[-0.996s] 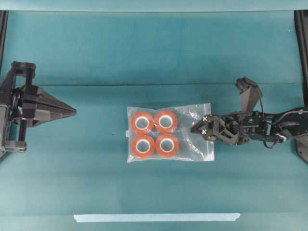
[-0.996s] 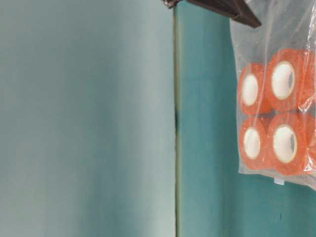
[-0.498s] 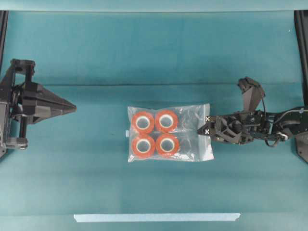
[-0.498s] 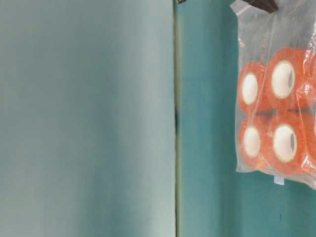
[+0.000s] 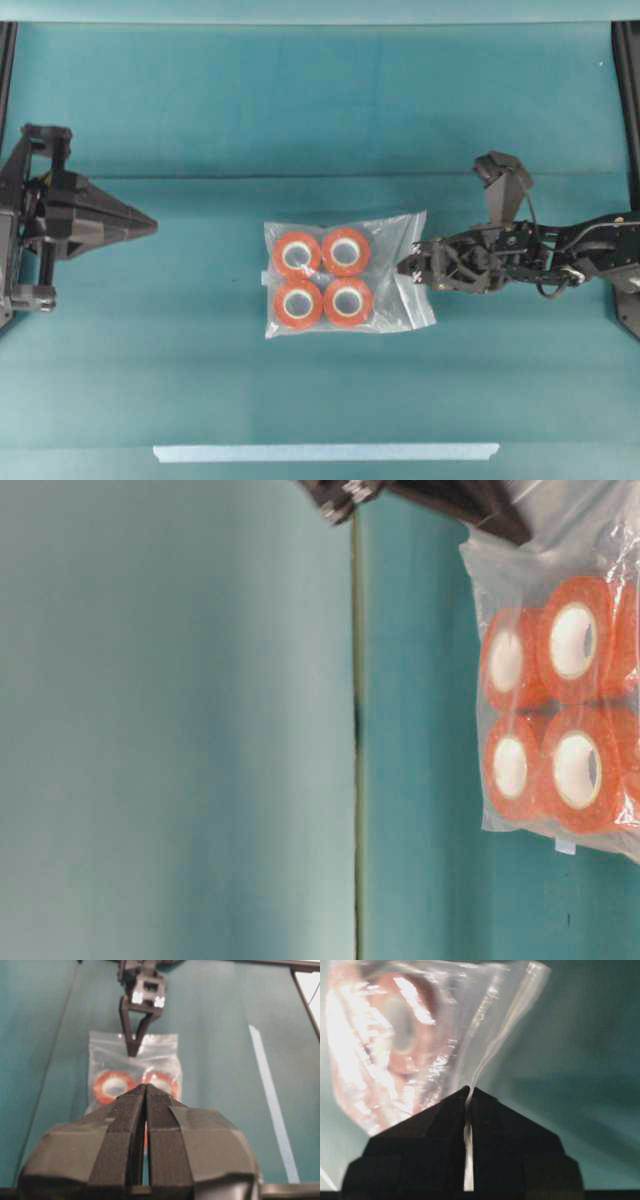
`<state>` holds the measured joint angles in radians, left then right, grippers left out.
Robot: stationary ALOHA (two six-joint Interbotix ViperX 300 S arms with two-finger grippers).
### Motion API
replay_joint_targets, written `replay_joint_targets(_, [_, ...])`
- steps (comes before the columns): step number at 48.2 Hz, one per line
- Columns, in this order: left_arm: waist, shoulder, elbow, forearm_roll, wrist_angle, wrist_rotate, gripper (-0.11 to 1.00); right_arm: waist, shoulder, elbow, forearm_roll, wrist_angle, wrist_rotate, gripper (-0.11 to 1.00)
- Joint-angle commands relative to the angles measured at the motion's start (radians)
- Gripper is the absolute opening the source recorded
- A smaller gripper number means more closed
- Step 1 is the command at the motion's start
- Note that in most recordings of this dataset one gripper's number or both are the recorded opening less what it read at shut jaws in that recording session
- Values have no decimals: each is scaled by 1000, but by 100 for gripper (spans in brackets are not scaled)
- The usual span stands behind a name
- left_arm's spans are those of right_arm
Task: Hand over the clear zip bag and make it stand upright.
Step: 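Lift the bag with the right gripper and swing it upward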
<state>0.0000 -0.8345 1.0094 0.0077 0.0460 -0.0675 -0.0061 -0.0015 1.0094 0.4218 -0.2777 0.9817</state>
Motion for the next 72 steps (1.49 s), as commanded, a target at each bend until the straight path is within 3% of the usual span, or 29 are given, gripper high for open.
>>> replay_joint_targets(1, [2,0,-9,2,-5,3,-1,-21,-60,-51,-3,104,-72,3])
replay_joint_targets(15, [3,2,0,2,-5,3,-1,-112,-204,-155,-31,472,-218,3])
replay_joint_targets(29, [5,6,6,2,-5,0,-1,-158,-267,-247,-167,706,-222,3])
replay_joint_targets(50, [31,-3,17,2,-5,-21,-1,-155,-250,-525,-359,999,-238,3])
replay_joint_targets(56, [51,-3,23,2,-5,-54,-1,-147,-230,-586,-374,1066,-278,3])
replay_joint_targets(72, [49,-2,34,2,-5,-61,-1,-110,-164,-749,-373,1246,-408,3])
